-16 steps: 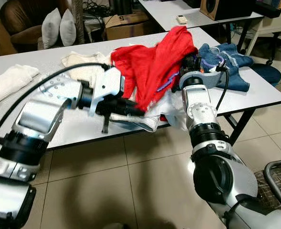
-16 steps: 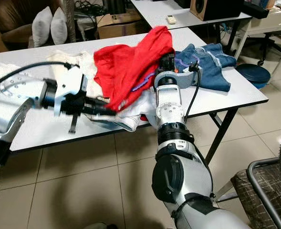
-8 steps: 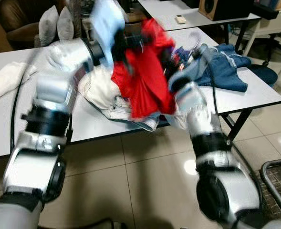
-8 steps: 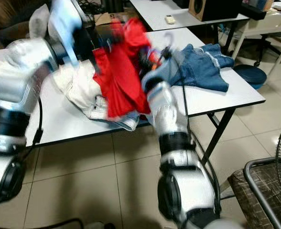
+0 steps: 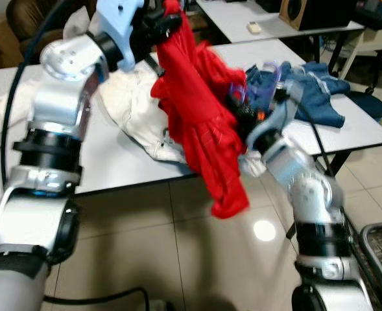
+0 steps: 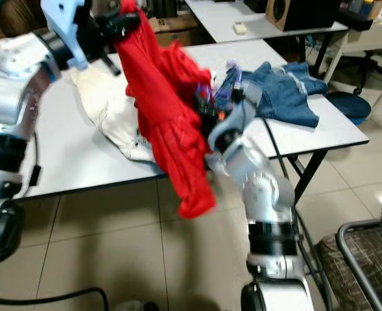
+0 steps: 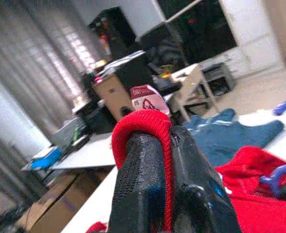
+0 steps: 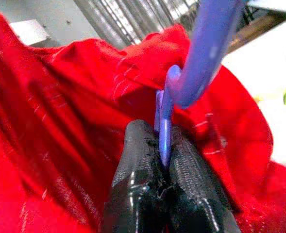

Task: Hang hanger

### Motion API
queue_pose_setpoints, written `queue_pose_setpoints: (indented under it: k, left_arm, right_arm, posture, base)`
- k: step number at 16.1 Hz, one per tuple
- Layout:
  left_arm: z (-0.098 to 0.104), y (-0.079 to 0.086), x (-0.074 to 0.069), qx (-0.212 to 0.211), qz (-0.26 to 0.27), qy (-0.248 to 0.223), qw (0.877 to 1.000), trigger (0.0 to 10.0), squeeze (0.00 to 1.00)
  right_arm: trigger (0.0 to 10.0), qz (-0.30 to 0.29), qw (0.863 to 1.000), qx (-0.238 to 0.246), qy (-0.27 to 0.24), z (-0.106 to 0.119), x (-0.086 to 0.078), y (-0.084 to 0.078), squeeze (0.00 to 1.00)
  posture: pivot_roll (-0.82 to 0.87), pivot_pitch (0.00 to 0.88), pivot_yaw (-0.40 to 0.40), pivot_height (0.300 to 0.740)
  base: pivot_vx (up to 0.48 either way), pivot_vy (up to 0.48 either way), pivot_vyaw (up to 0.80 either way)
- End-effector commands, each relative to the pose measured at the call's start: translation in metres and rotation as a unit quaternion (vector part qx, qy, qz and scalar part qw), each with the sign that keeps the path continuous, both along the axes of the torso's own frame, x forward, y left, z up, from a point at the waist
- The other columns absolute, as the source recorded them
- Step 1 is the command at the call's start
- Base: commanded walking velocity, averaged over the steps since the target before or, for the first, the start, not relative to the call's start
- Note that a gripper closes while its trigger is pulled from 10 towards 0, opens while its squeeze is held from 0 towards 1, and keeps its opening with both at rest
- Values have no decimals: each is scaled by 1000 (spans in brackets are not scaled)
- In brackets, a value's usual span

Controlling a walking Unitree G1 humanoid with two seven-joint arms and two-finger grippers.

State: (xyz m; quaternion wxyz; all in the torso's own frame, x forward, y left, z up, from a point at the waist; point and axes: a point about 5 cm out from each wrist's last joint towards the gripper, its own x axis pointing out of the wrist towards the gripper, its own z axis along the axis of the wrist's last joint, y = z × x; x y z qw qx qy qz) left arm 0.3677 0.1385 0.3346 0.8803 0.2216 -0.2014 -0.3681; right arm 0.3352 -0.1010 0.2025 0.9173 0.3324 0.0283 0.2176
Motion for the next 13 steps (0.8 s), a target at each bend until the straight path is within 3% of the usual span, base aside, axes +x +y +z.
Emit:
queue_pose_setpoints:
  k: [1, 2, 3, 4, 5, 6, 7, 8, 9, 10, 11, 12, 13]
  left_arm:
    - [10, 3, -2, -17, 11, -23, 1000, 0, 0]
    - [13, 5, -1, -29, 18, -27, 999, 0, 0]
    - [-1, -5, -8, 22, -37, 9, 999, 0, 0]
    - [-6, -8, -10, 40, -55, 15, 998, 0, 0]
    - [-10, -12, -19, 56, -96, 21, 994, 0, 0]
    - [1, -7, -24, 27, -98, 12, 995, 0, 0]
    - [11, 0, -24, 1, -83, 1, 997, 0, 0]
    - [15, 5, -25, -6, -73, -1, 997, 0, 0]
    - [13, 5, -26, 10, -75, 6, 997, 0, 0]
    - [5, 5, -25, 29, -64, 9, 998, 0, 0]
    - [5, 7, -24, 24, -48, 1, 999, 0, 0]
    - [10, 9, -24, 9, -37, -10, 999, 0, 0]
    - [13, 11, -24, 1, -35, -13, 999, 0, 0]
  right_arm:
    - [10000, -31, 997, 73, -18, 24, 3, -7, 0]
    - [10000, -41, 997, 70, -16, 25, 3, -11, 0]
    - [10000, 76, 994, -76, -12, 10, -13, 14, 0]
    - [10000, 104, 989, -109, -7, 4, -19, 20, 0]
    - [10000, 149, 983, -105, -20, 7, -29, 30, 0]
    - [10000, 113, 991, 0, -74, 42, -22, 22, 0]
    - [10000, 64, 992, 64, -85, 58, -14, 9, 0]
    - [10000, 77, 996, 20, -44, 47, -14, 7, 0]
    - [10000, 103, 989, -104, -20, 27, -19, 11, 0]
    - [10000, 146, 969, -199, 8, -1, -30, 19, 0]
    - [10000, 128, 978, -162, -22, 9, -30, 18, 0]
    - [10000, 72, 990, -83, -83, 40, -22, 8, 0]
    - [10000, 34, 995, -17, -95, 55, -17, -2, 0]
  posture:
    - [-145, 0, 80, 740]
    - [-145, 0, 80, 740]
    - [-146, 0, 79, 740]
    - [-144, 0, 76, 740]
    - [-137, 0, 66, 740]
    - [-134, 0, 60, 740]
    - [-133, 0, 56, 740]
    - [-132, 0, 53, 740]
    - [-131, 0, 51, 740]
    - [-128, 0, 45, 740]
    - [-127, 0, 44, 740]
    - [-129, 0, 46, 740]
    - [-133, 0, 52, 740]
  base:
    - [0, 0, 0]
    - [0, 0, 0]
    - [0, 0, 0]
    - [0, 0, 0]
    - [0, 0, 0]
    - [0, 0, 0]
    - [0, 0, 0]
    - [0, 0, 0]
    - [0, 0, 0]
    - [0, 0, 0]
    - [0, 0, 0]
    - [0, 0, 0]
    - [0, 0, 0]
